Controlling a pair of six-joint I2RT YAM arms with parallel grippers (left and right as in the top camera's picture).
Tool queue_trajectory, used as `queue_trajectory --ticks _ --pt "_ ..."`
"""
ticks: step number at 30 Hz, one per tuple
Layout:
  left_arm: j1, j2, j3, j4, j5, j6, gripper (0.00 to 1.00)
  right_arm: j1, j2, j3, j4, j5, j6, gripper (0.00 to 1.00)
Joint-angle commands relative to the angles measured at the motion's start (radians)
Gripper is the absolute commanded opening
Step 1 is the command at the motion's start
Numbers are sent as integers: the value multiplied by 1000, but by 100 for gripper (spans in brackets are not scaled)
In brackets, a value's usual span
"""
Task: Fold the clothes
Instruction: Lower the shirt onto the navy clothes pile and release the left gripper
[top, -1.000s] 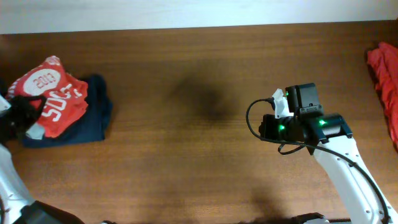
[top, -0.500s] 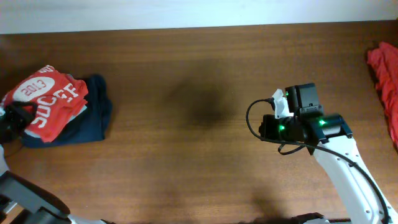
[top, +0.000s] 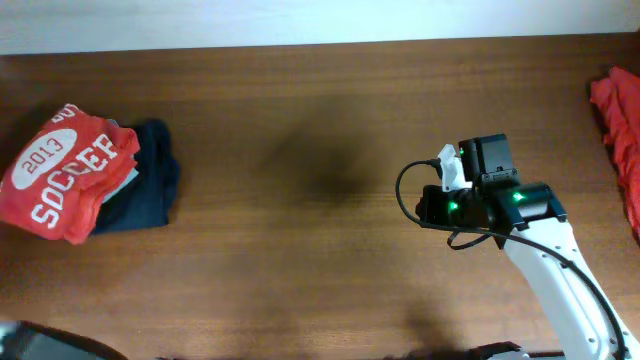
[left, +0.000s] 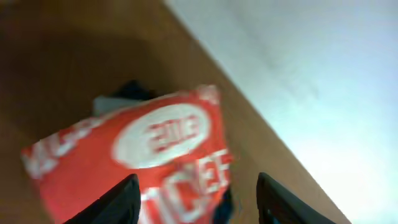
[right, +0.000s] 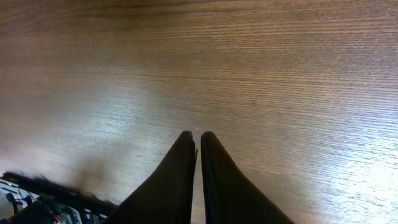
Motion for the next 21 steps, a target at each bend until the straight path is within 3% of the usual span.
queue_trajectory --ticks 1,6,7,9,10,15,18,21 --pt "-16 -53 24 -29 40 9 59 -3 -7 15 7 13 7 11" --pt "-134 -28 24 -79 -124 94 46 -3 -6 15 22 13 8 11" --pt "-180 -12 24 -78 -166 95 36 -3 -6 15 22 13 8 11" --pt "-261 20 24 -69 -211 124 6 -3 -6 15 21 12 16 11" --pt "-291 35 24 -68 -246 124 1 -2 -6 15 21 13 16 11" --pt "-488 179 24 -55 -589 47 1 -2 -6 15 14 13 16 10" --pt "-565 298 24 -5 -679 20 1 -2 -6 15 14 12 27 10" --pt "-608 423 24 46 -671 18 0 -2 -6 15 14 7 34 10"
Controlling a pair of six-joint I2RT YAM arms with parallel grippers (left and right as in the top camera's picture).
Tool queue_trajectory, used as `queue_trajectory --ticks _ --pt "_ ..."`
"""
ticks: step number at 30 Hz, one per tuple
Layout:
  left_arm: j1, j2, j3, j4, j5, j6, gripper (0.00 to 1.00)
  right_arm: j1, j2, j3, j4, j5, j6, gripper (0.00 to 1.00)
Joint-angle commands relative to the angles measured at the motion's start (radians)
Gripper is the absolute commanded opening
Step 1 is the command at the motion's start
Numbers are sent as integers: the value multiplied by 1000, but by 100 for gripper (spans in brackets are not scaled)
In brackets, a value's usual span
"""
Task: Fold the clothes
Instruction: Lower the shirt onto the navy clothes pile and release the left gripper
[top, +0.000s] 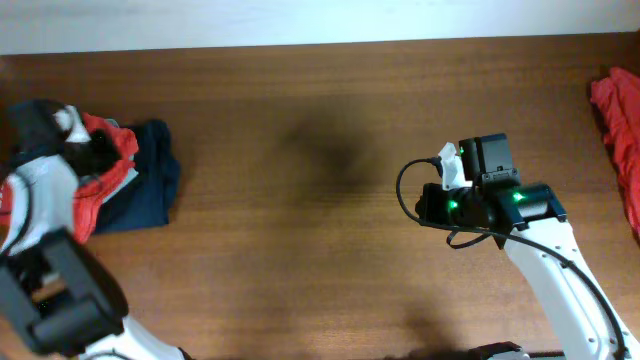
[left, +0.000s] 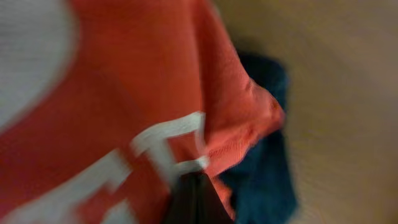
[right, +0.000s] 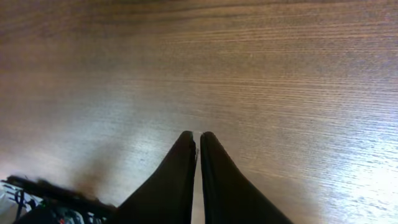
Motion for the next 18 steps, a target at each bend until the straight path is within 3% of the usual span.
queue_trajectory --ticks 1,6,10,14,18 --pt "-36 132 10 26 -65 -24 1 -2 -6 15 1 0 14 9" --pt "-56 154 38 23 3 28 0 -2 -6 15 -18 0 21 9" --pt "-63 116 238 -191 16 40 1 -2 -6 15 -25 1 21 9" --pt "-63 52 460 -410 52 53 12 -2 -6 15 -22 2 21 9" --pt "-68 -38 557 -494 169 182 23 -2 -7 15 -13 2 21 10"
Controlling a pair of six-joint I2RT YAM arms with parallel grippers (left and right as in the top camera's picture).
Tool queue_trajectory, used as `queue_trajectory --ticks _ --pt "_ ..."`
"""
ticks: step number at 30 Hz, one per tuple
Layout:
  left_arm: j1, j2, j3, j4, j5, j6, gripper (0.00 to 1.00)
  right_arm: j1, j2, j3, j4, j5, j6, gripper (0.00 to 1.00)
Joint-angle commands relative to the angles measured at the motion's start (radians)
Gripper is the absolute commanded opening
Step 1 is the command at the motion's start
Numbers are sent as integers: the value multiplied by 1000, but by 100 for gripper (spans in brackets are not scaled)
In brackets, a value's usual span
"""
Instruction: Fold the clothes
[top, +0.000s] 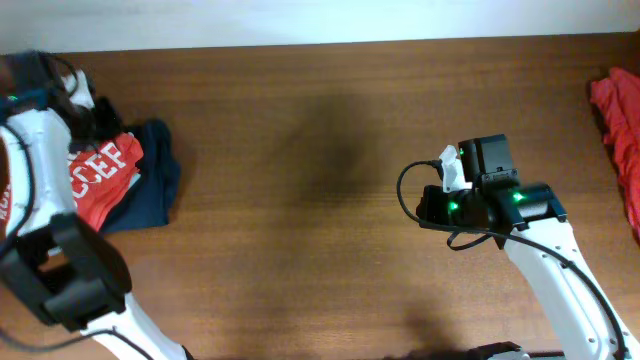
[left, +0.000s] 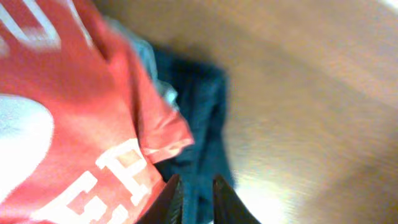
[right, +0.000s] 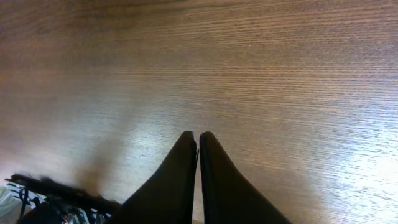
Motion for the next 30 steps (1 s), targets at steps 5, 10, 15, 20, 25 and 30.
queue_trajectory --ticks 5,10,15,20,25,30 --pt "-71 -344 101 -207 166 496 43 -3 -33 98 16 2 -8 11" --pt "-165 -552 101 -261 167 629 99 -3 -178 266 15 2 -141 18" --pt "-200 -621 101 -294 167 628 99 -3 -322 365 16 3 -188 81" --pt "-200 -623 101 -308 167 628 99 -3 -423 368 -18 10 -188 98" --pt "-200 -623 101 -312 166 628 99 -3 -446 367 -102 9 -187 99" --pt "-200 -623 101 -312 166 628 99 -3 -435 367 -113 9 -187 99"
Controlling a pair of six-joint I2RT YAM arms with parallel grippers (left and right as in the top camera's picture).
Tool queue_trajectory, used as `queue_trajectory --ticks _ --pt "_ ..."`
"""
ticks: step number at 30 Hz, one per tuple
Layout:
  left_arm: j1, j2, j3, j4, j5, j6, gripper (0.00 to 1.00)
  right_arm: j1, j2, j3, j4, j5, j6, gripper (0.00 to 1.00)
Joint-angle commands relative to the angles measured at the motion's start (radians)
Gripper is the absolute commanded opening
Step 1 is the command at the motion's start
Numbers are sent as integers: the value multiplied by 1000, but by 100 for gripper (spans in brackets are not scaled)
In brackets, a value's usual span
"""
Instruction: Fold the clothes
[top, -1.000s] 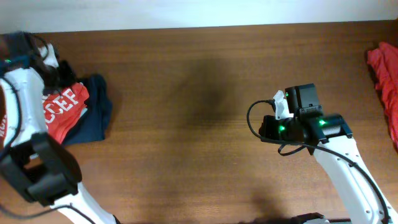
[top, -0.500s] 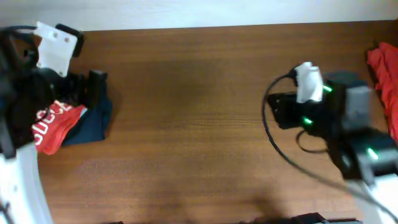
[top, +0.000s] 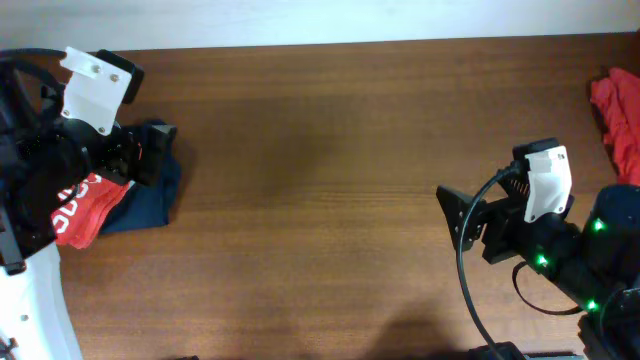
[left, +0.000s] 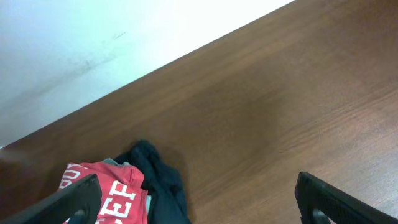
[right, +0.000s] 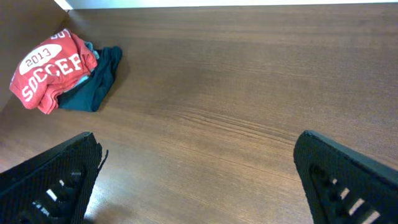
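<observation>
A folded red shirt with white lettering (right: 51, 67) lies on top of a dark navy garment (right: 102, 79) at the table's far left. In the overhead view the left arm (top: 75, 150) covers part of this pile, leaving the red shirt (top: 85, 208) and navy garment (top: 152, 190) partly showing. My left gripper (left: 202, 208) hangs high above the pile, open wide, nothing between its fingers (left: 78, 199). My right gripper (right: 199, 186) is also raised, open wide and empty, looking across the table toward the pile.
A heap of loose red clothes (top: 618, 115) lies at the table's right edge. The right arm (top: 545, 235) stands at the front right. A pale wall (left: 93, 37) runs along the wooden table's (top: 330, 180) far edge.
The left gripper was nearly shut, close over the pile; now it is wide open and high above it. The right gripper, shut low over the table, is now wide open, raised and further front right.
At first the left gripper was open near the red shirt and the right one shut over the table's right half. Then the left was shut close against the red shirt, later nearly shut by the pile's navy edge. Now both are open and lifted; the pile lies folded.
</observation>
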Motion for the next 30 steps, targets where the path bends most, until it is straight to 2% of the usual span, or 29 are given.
queue_trajectory --ticks 1,7,11,14,19,23,30 --pt "-3 0 2 0 10 16 99 -3 8 3 0 9 -13 99" --pt "-3 0 2 0 10 16 99 -3 18 2 -14 19 -13 99" --pt "-3 0 2 0 10 16 99 -3 5 -4 -13 119 -13 99" --pt "-3 0 2 0 10 16 99 -5 -48 -74 13 171 -13 99" --pt "-3 0 2 0 10 16 99 -62 -208 -367 192 186 -13 98" --pt "-3 0 2 0 10 16 99 -88 -385 -712 389 177 -11 99" --pt "-3 0 2 0 11 16 99 -88 -595 -1000 482 166 18 99"
